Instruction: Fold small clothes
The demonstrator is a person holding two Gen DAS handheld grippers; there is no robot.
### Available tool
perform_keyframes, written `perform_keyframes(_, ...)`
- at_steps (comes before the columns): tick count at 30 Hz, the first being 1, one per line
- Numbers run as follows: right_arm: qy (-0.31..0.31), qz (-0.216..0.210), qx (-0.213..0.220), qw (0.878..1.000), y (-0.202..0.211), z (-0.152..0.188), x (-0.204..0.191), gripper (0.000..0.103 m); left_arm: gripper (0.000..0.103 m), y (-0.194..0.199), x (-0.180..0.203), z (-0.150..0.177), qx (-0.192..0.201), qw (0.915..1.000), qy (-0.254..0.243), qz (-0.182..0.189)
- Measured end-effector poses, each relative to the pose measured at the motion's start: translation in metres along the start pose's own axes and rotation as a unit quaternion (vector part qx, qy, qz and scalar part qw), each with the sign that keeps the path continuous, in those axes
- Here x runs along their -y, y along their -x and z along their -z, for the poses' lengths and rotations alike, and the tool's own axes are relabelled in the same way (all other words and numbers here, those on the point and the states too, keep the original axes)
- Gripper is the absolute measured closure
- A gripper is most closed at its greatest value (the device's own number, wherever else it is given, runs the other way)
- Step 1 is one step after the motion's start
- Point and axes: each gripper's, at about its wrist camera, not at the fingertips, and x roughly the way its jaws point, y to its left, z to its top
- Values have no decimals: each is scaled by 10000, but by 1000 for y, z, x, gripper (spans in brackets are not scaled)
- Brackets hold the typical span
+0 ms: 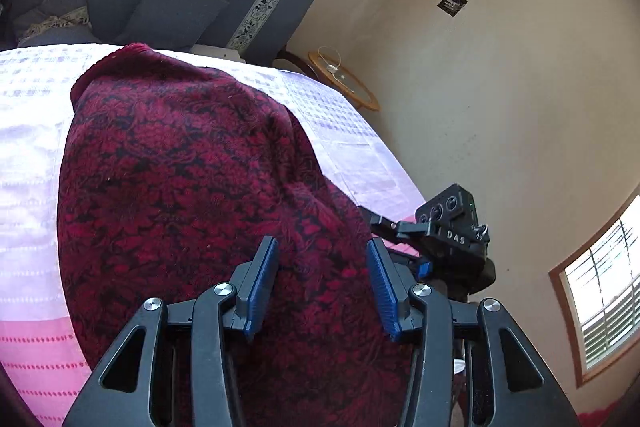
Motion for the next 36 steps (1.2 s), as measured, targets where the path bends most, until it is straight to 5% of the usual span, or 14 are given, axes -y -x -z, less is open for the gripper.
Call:
perform_keyframes(6,617,811,542,9933,11,-28,-35,69,56,-21,-12,36,236,9995,21,196)
perform_keyframes(8,757,723,254,9942,12,-30,-45,69,56,-29,-8,38,224,9995,-137,171)
perform_keyframes(12,1231,1501,-193,9808,-14,-32,-56,68,56,-29,-4,42,299,9991,-256,179)
perform_keyframes(15,1342,1421,-387,9800,-31,-30,-61,68,56,-22,-2,41,322,9992,-180,133)
perform_keyframes(17,1620,1674,-439,9715,-41,-28,-71,92,56,-10,-1,40,399,9991,-61,120)
perform_keyframes(21,2157,1596,64,9633,-13,-17,-100,93,43,20,9,41,963,9944,-361,-238)
perform_keyframes(23,2073,1489,220,9666,7,-18,-101,93,34,22,8,41,1056,9922,-451,-485)
perform_keyframes(28,1689,1855,198,9678,23,-13,-61,94,34,-3,-14,42,606,9956,-303,-643)
perform_keyframes(33,1423,1954,157,9702,17,-6,-35,92,34,-8,-9,52,670,9927,-604,-796)
perform_keyframes(36,1394,1974,325,9698,21,-8,-42,83,34,-9,-11,51,698,9933,-511,-767)
